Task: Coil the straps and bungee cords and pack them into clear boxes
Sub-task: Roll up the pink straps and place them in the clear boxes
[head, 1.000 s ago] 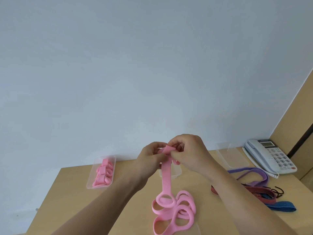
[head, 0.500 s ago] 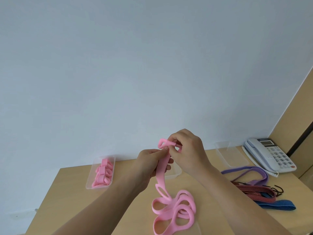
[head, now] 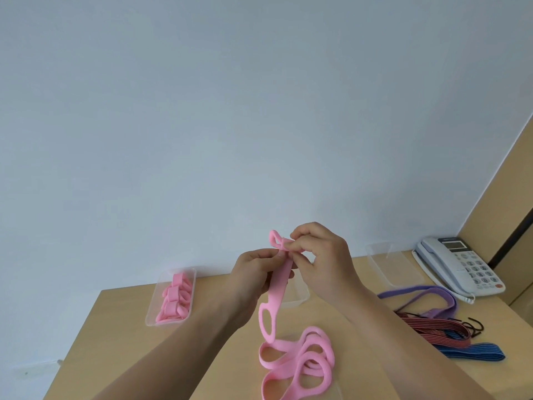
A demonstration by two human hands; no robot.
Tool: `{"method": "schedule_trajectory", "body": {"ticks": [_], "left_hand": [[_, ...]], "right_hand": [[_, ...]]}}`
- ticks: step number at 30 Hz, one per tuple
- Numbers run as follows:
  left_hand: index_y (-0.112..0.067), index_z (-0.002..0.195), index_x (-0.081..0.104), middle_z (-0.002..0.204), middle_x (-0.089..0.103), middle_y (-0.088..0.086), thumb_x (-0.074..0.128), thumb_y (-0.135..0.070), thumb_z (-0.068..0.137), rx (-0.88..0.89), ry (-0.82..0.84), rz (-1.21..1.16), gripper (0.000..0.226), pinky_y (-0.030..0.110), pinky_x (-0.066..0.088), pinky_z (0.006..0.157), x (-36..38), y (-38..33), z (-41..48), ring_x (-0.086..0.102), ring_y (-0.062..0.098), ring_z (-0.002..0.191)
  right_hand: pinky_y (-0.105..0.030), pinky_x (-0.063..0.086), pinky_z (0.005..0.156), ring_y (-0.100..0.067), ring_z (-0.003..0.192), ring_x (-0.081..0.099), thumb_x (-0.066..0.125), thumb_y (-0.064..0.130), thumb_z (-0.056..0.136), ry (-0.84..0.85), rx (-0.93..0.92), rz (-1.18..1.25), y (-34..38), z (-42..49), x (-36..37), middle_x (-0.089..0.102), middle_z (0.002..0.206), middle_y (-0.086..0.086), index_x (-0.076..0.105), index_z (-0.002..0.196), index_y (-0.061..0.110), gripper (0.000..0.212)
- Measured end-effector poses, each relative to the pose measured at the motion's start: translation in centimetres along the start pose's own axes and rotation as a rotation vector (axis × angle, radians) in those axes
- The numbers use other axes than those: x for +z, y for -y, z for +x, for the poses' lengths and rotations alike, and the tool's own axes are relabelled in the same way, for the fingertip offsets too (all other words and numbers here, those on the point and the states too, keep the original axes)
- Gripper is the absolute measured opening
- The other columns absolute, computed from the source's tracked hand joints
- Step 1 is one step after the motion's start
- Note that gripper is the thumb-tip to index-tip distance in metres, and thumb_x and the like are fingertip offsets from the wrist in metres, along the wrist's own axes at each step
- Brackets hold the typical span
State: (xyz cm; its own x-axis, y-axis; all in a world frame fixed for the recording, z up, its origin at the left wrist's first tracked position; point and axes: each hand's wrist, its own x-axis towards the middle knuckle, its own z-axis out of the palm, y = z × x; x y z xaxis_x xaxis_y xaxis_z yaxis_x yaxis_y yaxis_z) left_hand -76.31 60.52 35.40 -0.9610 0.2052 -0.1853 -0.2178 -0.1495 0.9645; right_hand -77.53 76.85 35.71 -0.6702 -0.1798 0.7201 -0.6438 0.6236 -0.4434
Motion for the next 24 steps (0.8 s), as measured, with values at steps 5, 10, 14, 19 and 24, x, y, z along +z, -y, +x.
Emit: {"method": "schedule_trajectory", "body": {"ticks": [5,10,14,19,24], "left_hand": [[-0.002,0.108,0.077,0.113,0.073,0.027,0.058,-0.019,0.104,0.018,0.020,-0.032,0.027,0.043,0.056,0.096,-0.1,0.4,0.2,0.072,0.033,0.102],[0.000,0.108,0.076,0.102,0.075,0.022,0.056,-0.017,0.105,0.035,0.021,0.009,0.027,0.041,0.056,0.088,-0.2,0.3,0.2,0.070,0.026,0.091],[-0.001,0.107,0.076,0.096,0.077,0.007,0.055,-0.012,0.104,0.052,0.031,0.057,0.024,0.035,0.054,0.085,0.0,-0.1,-0.3,0.071,0.021,0.091],[-0.005,0.108,0.078,0.099,0.078,0.010,0.057,-0.013,0.103,0.053,0.012,0.100,0.022,0.041,0.057,0.090,-0.2,-0.1,-0.7,0.072,0.023,0.091],[-0.004,0.105,0.078,0.101,0.079,0.013,0.064,-0.024,0.101,0.012,-0.032,0.159,0.024,0.038,0.060,0.080,-0.1,0.2,-1.2,0.076,0.026,0.085]], "right_hand": [[-0.017,0.046,0.078,-0.016,0.090,0.061,0.069,-0.005,0.080,-0.011,-0.038,-0.055,0.4,-0.2,0.0,0.068,0.093,0.003,0.078,0.083,0.012,0.020],[-0.021,0.047,0.079,-0.016,0.088,0.060,0.071,-0.003,0.079,-0.054,-0.034,-0.038,1.3,0.1,-0.7,0.069,0.084,0.008,0.075,0.080,0.015,0.019],[-0.011,0.041,0.084,-0.012,0.093,0.061,0.065,0.026,0.086,0.019,0.214,-0.015,1.4,0.3,-1.1,0.069,0.103,0.008,0.073,0.105,0.017,0.023],[-0.013,0.046,0.072,-0.004,0.083,0.064,0.066,0.020,0.090,0.237,0.287,0.042,1.1,0.1,-1.5,0.071,0.090,0.013,0.075,0.093,0.026,0.011],[-0.009,0.040,0.062,-0.001,0.070,0.059,0.069,0.014,0.089,0.188,0.362,0.059,1.5,-0.5,-1.8,0.068,0.071,0.015,0.076,0.087,0.019,0.008]]}}
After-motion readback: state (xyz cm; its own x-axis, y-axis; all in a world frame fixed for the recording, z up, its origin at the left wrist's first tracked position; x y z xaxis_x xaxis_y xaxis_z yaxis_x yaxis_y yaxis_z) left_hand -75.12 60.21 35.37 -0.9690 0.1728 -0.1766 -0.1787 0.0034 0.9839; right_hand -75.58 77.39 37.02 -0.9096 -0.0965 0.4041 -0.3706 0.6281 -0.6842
